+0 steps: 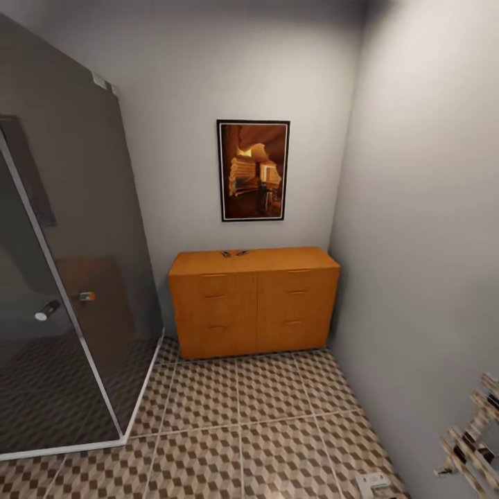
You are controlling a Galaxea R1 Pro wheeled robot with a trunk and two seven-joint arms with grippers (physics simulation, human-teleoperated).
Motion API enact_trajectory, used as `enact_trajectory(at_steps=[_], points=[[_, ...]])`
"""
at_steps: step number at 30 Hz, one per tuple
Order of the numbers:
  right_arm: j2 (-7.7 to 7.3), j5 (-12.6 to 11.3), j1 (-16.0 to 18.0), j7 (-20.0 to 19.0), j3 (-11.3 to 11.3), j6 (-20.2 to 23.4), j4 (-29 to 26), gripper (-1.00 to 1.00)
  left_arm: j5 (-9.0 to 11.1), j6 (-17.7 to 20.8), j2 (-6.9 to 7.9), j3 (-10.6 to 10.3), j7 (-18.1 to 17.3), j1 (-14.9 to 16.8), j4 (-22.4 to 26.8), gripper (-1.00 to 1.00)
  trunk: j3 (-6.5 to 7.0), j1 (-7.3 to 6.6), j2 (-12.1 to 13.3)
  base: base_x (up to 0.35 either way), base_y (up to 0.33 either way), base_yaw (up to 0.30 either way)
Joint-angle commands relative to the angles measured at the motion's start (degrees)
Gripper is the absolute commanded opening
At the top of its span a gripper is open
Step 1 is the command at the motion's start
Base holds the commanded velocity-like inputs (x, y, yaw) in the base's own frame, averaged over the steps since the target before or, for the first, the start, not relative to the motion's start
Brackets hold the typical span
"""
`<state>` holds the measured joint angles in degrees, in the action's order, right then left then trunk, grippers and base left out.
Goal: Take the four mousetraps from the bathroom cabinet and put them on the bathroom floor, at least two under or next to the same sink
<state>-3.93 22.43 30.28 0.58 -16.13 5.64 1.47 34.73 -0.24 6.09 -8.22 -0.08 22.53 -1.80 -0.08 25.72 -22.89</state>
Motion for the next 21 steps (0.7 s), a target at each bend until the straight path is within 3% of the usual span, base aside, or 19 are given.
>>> enact_trajectory(at_steps=[1,21], points=[[-0.02,0.6,0.0,0.1,-0.5,0.1,0.1,1.0,0.4,0.0,-0.02,-0.5,0.0,0.1,-0.1,1.0,0.06,0.06,0.0,0.342,0.0,0.123],[-0.02,0.6,0.0,0.0,-0.5,0.1,0.1,1.0,0.4,0.0,-0.03,-0.5,0.0,0.1,-0.1,1.0,0.52,0.06,0.0,0.342,0.0,0.036]])
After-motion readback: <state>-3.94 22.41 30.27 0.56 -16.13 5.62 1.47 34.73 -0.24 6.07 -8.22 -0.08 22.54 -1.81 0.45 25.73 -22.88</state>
